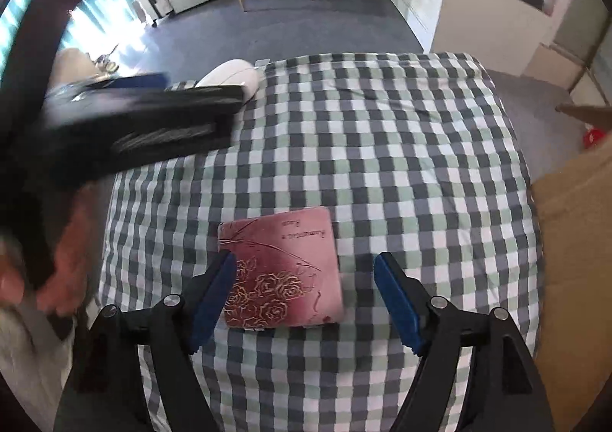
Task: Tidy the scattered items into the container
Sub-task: 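Lift the pink case with the right gripper while the left gripper lifts the white earbud case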
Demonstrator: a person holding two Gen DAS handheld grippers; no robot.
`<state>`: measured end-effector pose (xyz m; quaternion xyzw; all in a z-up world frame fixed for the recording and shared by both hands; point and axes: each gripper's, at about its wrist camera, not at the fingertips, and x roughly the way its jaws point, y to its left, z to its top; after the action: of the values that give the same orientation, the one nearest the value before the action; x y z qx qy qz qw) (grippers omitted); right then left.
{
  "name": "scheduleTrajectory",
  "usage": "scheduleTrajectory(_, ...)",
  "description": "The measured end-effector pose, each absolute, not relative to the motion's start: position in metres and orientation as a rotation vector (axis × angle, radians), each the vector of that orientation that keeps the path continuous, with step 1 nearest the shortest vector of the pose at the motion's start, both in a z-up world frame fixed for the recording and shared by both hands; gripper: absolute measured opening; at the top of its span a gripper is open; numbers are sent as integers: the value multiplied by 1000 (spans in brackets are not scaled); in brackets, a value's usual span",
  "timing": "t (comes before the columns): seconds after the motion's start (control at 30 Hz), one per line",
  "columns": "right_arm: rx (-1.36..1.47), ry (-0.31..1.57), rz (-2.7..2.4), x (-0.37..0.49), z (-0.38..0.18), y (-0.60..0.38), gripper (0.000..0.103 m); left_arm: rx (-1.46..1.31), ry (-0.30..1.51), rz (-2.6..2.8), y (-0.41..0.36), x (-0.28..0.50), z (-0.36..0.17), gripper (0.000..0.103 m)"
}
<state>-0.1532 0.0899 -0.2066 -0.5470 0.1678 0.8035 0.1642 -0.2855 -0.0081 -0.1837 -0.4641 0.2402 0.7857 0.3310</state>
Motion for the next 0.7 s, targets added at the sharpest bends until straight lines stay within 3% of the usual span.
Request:
scheduleTrajectory(0.33, -1533, 403, 2319, -164, -221, 74, 79, -1184, 649, 1979, 8, -293, -206, 80)
scheduleTrajectory(0.57, -1570, 316, 2348, -198, -231, 48, 79, -1181, 652, 1928, 9, -290, -203, 54)
scheduleTrajectory(0.7, -1597, 142, 2341, -214, -243, 20, 79, -1191, 647, 1916, 9, -289, -202, 52)
